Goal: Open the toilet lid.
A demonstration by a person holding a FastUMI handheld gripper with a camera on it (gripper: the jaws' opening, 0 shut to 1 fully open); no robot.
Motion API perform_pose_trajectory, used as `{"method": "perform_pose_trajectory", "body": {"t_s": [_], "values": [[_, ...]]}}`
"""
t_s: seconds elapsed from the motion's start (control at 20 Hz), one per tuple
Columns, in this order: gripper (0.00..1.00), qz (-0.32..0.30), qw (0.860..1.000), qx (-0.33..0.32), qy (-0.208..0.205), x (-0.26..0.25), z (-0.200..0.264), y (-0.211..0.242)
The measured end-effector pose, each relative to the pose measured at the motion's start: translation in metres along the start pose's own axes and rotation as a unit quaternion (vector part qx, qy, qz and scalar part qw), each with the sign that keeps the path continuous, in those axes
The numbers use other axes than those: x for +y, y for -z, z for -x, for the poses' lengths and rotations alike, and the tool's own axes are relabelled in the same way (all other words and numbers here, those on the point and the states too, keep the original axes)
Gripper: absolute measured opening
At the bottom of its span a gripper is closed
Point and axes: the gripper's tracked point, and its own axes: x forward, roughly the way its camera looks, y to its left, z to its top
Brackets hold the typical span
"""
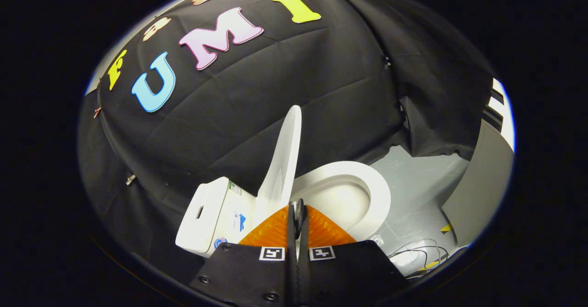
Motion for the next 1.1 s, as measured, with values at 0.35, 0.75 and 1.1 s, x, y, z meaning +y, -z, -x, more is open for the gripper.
{"method": "perform_pose_trajectory", "body": {"t_s": [0.35,0.75,1.1], "values": [[0.05,0.036,0.999,-0.014,0.011,0.040,0.007,-0.006],[0.05,0.092,0.995,-0.043,0.023,0.099,0.017,-0.007],[0.05,0.137,0.988,-0.064,0.029,0.152,0.021,0.000]]}}
